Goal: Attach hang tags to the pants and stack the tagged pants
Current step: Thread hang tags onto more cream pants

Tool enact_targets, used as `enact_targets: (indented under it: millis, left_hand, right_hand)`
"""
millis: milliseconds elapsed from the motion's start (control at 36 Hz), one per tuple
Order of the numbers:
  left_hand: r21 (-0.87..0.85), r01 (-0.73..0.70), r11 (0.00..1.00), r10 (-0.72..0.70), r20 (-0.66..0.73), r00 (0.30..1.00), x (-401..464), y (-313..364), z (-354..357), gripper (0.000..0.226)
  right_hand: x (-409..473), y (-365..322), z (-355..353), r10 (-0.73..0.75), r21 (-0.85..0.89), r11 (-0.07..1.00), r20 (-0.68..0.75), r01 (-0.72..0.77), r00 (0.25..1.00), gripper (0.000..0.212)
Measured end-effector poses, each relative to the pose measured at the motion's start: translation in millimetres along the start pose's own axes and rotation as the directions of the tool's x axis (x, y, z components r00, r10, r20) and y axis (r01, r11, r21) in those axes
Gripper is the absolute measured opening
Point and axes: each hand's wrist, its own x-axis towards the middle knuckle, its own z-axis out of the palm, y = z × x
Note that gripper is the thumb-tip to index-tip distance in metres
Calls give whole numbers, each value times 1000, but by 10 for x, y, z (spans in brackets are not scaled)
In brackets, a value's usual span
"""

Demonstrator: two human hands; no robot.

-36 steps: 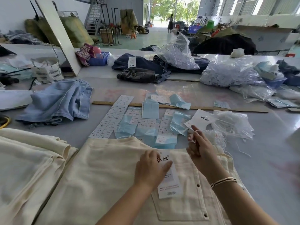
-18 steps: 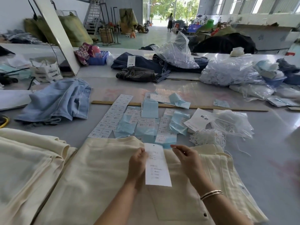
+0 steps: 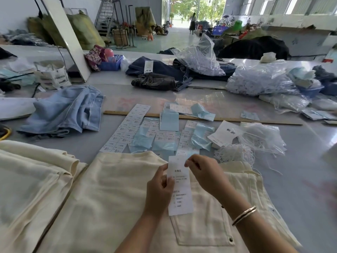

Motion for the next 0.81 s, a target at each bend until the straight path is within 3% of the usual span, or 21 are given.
enact_targets:
  millis: [222,556,694,806]
  left_hand:
    - [34,-84,996,81,76,994,-42,-10,-13,53]
    - [74,-259,963,247,139,959,-64,-19,-8,50]
    - [103,-265,959,245,171,954,-71,-13,4,50]
    - [-20,-243,970,242,208,948,-62,42,-13,50]
  right_hand:
    - [65,-10,33,79,-103,993,159,-63,984,21]
    - [76,3,-2,146,-146,982,166,-122,975,22]
    - [77,-4,-48,140,-158,981,163,-114,977,23]
    - [62,4,-69,133,-94,988,144,-120,981,19]
